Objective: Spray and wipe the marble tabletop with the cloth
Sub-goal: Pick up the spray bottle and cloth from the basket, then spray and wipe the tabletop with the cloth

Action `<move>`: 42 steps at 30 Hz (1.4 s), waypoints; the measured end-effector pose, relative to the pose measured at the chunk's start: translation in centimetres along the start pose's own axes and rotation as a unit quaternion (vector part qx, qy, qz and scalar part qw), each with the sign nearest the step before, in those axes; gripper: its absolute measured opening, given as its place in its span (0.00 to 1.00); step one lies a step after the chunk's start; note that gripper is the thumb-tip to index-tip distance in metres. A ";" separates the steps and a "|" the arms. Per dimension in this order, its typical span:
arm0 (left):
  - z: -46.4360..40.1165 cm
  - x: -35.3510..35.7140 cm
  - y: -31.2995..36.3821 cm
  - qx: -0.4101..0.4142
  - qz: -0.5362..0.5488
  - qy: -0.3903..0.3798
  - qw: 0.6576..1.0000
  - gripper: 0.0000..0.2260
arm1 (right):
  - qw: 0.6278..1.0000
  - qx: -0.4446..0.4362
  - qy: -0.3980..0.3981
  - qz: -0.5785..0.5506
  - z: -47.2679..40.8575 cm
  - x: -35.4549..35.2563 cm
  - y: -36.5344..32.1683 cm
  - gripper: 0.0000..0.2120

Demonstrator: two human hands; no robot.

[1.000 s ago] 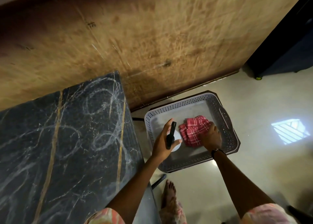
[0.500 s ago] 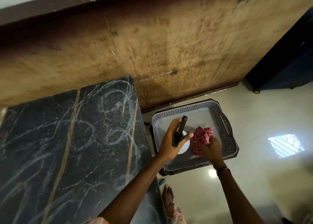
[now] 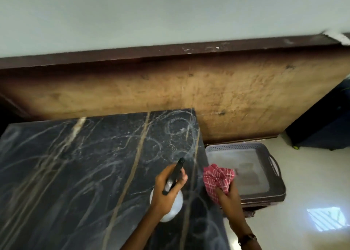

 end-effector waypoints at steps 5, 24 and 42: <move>5.8 -12.9 -1.0 -0.044 -0.004 0.058 0.997 0.20 | 0.998 0.053 -0.038 -0.006 5.6 9.7 0.6 0.20; 18.4 -32.0 -1.4 -0.201 -0.140 0.144 0.959 0.10 | 0.910 0.256 -0.258 -0.198 22.6 34.1 3.1 0.20; 16.6 -34.7 0.4 -0.268 -0.154 0.195 0.931 0.15 | 0.887 0.238 -0.334 -0.211 21.7 38.1 -0.2 0.27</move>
Point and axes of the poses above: each hand's wrist, its own z-axis away from the middle knuckle, its own x-axis out of the palm, y = z × x, the point moved 5 cm from there along -z, towards the middle knuckle, and after that the axes turned 6 degrees about y, right-handed, at the moved point
